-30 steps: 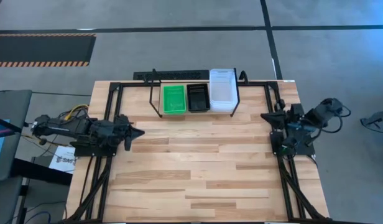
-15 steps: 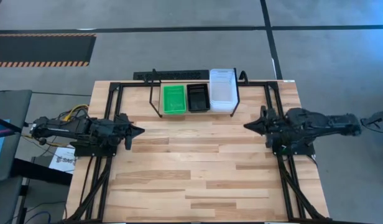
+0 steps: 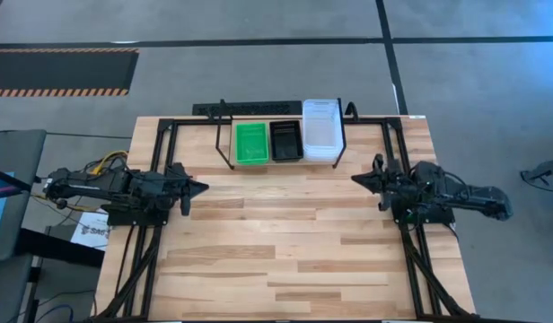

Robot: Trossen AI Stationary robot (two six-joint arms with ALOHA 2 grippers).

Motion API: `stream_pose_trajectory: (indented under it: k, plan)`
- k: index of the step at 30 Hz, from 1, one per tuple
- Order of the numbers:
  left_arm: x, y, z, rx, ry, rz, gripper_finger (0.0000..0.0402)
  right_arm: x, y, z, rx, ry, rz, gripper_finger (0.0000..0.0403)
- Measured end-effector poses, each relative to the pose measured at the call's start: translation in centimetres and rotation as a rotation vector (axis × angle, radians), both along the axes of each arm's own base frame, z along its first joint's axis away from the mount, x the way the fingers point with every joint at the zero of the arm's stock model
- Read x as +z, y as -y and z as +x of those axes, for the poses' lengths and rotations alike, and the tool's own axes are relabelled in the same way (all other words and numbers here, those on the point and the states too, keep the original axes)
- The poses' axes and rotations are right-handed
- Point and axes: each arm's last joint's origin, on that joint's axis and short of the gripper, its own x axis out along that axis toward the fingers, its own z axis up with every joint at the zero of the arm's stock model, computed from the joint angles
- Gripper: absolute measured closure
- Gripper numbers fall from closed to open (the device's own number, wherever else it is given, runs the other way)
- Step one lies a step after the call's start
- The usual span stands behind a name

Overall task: Stack baskets on shelf by color
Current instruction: Return to Home Position

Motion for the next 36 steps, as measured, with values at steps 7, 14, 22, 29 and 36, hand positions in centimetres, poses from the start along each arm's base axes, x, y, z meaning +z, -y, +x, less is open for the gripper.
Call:
stream_pose_trajectory:
  k: [7, 14, 22, 29, 36]
  plan:
    - [0.1, -0.1, 0.0, 0.026, -0.004, 0.069, 0.0402, -2.0, 0.5, 0.5, -0.099, -0.106, -0.020, 0.0403]
    - [0.3, -0.1, 0.4, -0.010, 0.049, 0.148, 0.0402, -2.5, 0.6, 0.5, -0.114, -0.077, -0.057, 0.0403]
    - [-3.6, 0.2, 1.1, -0.069, 0.172, 0.118, 0.0401, -2.4, 0.6, 0.5, -0.124, -0.073, -0.059, 0.0402]
    - [-3.0, 0.5, 0.7, -0.232, 0.253, 0.184, 0.0401, -2.5, 0.6, 0.5, -0.133, -0.075, -0.055, 0.0399]
    - [-3.0, 0.6, 0.6, -0.302, 0.249, 0.197, 0.0401, -2.7, 0.8, 0.5, -0.150, -0.100, -0.052, 0.0384]
